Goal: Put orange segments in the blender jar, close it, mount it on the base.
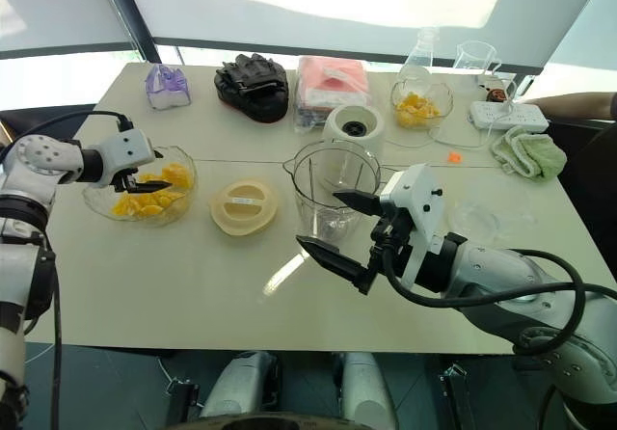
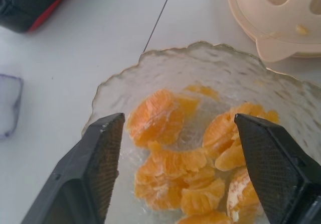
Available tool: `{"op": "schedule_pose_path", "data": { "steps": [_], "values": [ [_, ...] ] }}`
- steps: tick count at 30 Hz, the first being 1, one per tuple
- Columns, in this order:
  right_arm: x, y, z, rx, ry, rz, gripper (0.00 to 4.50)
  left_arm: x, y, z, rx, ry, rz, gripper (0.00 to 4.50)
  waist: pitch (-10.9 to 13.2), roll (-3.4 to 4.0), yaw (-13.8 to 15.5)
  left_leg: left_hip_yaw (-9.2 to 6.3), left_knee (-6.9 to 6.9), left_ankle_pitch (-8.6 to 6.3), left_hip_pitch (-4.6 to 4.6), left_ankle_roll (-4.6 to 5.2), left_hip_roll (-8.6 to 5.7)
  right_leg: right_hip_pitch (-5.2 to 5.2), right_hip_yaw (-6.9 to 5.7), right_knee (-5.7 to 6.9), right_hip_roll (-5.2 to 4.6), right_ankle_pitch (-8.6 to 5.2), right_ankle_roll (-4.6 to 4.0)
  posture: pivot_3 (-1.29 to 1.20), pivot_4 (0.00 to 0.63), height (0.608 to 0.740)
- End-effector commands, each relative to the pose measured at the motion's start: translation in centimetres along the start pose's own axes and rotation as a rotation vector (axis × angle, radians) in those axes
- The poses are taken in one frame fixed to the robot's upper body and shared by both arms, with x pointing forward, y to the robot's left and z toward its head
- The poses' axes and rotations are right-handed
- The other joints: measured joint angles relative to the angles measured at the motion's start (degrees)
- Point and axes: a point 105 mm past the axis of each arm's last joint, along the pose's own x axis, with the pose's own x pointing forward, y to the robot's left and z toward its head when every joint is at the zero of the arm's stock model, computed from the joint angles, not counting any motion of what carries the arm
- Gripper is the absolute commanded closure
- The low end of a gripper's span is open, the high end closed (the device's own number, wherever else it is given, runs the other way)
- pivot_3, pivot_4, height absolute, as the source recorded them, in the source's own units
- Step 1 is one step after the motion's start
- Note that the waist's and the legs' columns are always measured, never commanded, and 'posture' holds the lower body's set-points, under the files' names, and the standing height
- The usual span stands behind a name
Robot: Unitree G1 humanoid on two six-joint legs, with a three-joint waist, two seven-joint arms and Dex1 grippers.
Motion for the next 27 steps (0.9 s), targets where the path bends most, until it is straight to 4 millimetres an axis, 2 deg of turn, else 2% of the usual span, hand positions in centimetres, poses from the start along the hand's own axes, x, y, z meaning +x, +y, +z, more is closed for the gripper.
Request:
{"op": "schedule_pose_path", "data": {
  "steps": [1,7,17,27],
  "values": [
    [-0.3,1.1,1.1,-0.029,-0.04,0.026,0.0,0.0,0.4,0.4,0.087,0.049,-0.017,1.07,0.0,0.0,0.0,0.05,0.0,0.0,0.0,0.0,0.0,0.0,-0.01,0.02,0.01,0.0,0.0,0.0,0.15,0.74],
    [-0.8,1.7,2.1,-0.041,-0.052,0.027,0.0,1.2,-0.1,0.0,0.145,0.136,-0.044,1.07,0.0,-0.01,0.1,0.11,0.0,0.0,0.01,0.0,0.03,0.0,0.0,0.05,0.02,0.0,0.0,0.0,0.15,0.74],
    [-1.3,1.9,2.2,-0.023,-0.044,-0.029,0.0,2.0,-1.5,-2.0,0.212,0.286,-0.111,1.07,0.0,-0.02,0.1,0.12,0.0,0.0,0.01,0.0,0.03,0.0,0.0,0.04,-0.01,0.0,0.0,0.0,0.15,0.74],
    [-1.6,2.4,2.3,0.02,-0.038,-0.064,0.0,3.7,-2.4,-2.4,0.185,0.327,-0.089,1.07,0.0,-0.05,0.1,0.11,0.0,0.0,0.02,0.0,0.03,0.01,0.02,0.04,-0.03,0.01,0.01,0.0,0.15,0.74]
  ]
}}
